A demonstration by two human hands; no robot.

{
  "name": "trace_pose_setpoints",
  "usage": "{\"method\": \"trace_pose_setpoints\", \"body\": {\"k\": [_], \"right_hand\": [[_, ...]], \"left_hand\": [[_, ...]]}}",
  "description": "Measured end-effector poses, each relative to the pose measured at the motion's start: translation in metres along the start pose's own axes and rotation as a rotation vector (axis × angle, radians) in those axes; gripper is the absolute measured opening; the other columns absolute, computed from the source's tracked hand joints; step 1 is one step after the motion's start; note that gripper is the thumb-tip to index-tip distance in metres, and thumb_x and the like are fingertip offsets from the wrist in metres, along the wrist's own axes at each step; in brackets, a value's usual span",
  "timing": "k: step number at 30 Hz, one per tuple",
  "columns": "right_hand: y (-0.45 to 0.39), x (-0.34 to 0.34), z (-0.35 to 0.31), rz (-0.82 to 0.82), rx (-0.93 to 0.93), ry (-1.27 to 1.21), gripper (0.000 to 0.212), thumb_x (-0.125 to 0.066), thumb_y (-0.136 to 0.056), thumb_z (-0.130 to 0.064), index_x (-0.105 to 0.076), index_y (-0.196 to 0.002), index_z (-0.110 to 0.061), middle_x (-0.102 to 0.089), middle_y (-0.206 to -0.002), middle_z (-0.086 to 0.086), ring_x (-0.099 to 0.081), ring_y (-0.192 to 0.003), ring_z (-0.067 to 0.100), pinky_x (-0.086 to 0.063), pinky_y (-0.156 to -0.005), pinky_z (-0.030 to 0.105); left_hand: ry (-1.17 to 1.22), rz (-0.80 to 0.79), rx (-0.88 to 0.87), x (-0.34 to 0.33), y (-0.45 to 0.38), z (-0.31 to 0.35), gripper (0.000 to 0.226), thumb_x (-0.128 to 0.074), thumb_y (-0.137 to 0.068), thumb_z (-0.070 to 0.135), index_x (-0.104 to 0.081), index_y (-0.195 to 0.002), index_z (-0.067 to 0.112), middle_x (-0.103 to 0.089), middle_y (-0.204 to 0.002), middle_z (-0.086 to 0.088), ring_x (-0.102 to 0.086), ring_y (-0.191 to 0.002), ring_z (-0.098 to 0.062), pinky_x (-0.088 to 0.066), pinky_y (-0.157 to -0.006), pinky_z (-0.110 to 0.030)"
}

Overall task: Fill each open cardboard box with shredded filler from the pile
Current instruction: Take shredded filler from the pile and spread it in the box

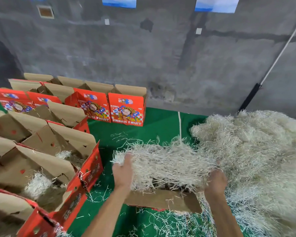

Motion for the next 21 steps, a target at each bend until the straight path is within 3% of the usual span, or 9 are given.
{"method": "trace_pose_setpoints", "body": {"k": [3,6,8,10,11,14,17,19,21], "right_hand": [[0.005,-0.019,0.007,-0.105,-0.011,0.068,0.016,-0.04,-0.098,0.001,-0.055,-0.093,-0.001,-0.054,-0.081,0.009,-0.056,-0.069,0.016,-0.055,-0.055,0.022],[0.036,-0.069,0.016,-0.367,0.008,0.096,0.034,-0.04,-0.101,-0.01,-0.053,-0.13,-0.022,-0.066,-0.11,0.01,-0.065,-0.089,0.022,-0.06,-0.076,0.043],[0.048,-0.085,0.017,-0.424,0.023,0.186,0.055,-0.039,-0.1,-0.014,-0.027,-0.152,-0.025,-0.048,-0.139,0.005,-0.056,-0.116,0.024,-0.048,-0.098,0.047],[0.055,-0.095,0.019,-0.469,-0.005,0.252,0.06,-0.045,-0.098,-0.022,-0.019,-0.152,-0.025,-0.043,-0.14,0.003,-0.051,-0.119,0.024,-0.047,-0.097,0.045],[0.059,-0.1,0.023,-0.523,-0.018,0.304,0.06,-0.049,-0.096,-0.028,-0.021,-0.149,-0.028,-0.045,-0.139,0.002,-0.053,-0.119,0.026,-0.046,-0.098,0.047],[0.073,-0.116,0.026,-0.715,0.077,0.378,0.015,-0.054,-0.094,-0.027,-0.056,-0.109,-0.026,-0.061,-0.092,0.01,-0.057,-0.076,0.014,-0.051,-0.071,0.055],[0.042,-0.083,0.008,-0.448,0.125,0.131,0.013,-0.052,-0.1,-0.02,-0.058,-0.093,-0.012,-0.057,-0.075,0.004,-0.052,-0.056,0.008,-0.05,-0.058,0.041],[0.013,-0.05,0.006,-0.274,0.037,-0.057,0.021,-0.051,-0.103,-0.023,-0.055,-0.108,-0.004,-0.066,-0.103,0.007,-0.066,-0.08,0.014,-0.058,-0.082,0.043],[-0.003,-0.039,0.007,-0.298,0.024,0.008,0.036,-0.048,-0.105,-0.03,-0.052,-0.122,0.002,-0.061,-0.117,0.01,-0.066,-0.089,0.016,-0.06,-0.082,0.039]], "left_hand": [[-0.091,-0.17,-0.006,-0.022,0.013,-0.003,0.115,-0.041,-0.07,0.091,-0.025,-0.154,0.015,-0.027,-0.158,-0.01,-0.037,-0.138,-0.027,-0.026,-0.113,-0.053],[-0.131,-0.368,-0.073,-0.054,0.031,-0.005,0.101,-0.025,-0.073,0.095,-0.018,-0.155,0.037,-0.017,-0.162,0.008,-0.019,-0.145,-0.01,-0.012,-0.117,-0.045],[-0.132,-0.32,-0.063,-0.054,0.023,-0.006,0.097,-0.014,-0.077,0.092,-0.028,-0.154,0.033,-0.035,-0.156,0.001,-0.034,-0.142,-0.014,-0.017,-0.118,-0.038],[-0.247,-0.27,-0.116,-0.05,0.019,-0.006,0.085,-0.011,-0.084,0.085,-0.059,-0.128,0.03,-0.066,-0.096,0.006,-0.064,-0.086,0.001,-0.042,-0.097,-0.028],[-0.302,-0.281,-0.132,-0.053,0.021,-0.007,0.073,-0.015,-0.089,0.08,-0.062,-0.109,0.028,-0.052,-0.068,0.012,-0.052,-0.055,0.006,-0.047,-0.074,-0.022],[-0.267,-0.242,-0.136,-0.049,0.017,-0.009,0.049,-0.041,-0.101,0.049,-0.064,-0.09,0.007,-0.033,-0.045,0.013,-0.031,-0.035,-0.004,-0.03,-0.04,-0.019],[-0.208,-0.007,-0.191,-0.012,-0.009,0.011,0.05,-0.05,-0.101,0.039,-0.048,-0.061,0.01,-0.036,-0.044,0.002,-0.033,-0.034,-0.011,-0.028,-0.04,-0.023],[-0.181,0.129,-0.211,0.012,-0.021,0.022,0.048,-0.048,-0.103,0.037,-0.057,-0.075,-0.002,-0.046,-0.053,-0.012,-0.05,-0.041,-0.018,-0.043,-0.044,-0.029],[-0.211,0.079,-0.244,0.01,-0.023,0.026,0.044,-0.05,-0.101,0.039,-0.057,-0.102,-0.004,-0.048,-0.057,-0.009,-0.051,-0.049,-0.021,-0.05,-0.047,-0.04]]}}
Point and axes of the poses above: each hand's wrist, its own y-axis away from the middle knuckle, its own x-axis out of the back of the hand, z = x × y, the point moved 8 cm from there along -y, towards the middle knuckle
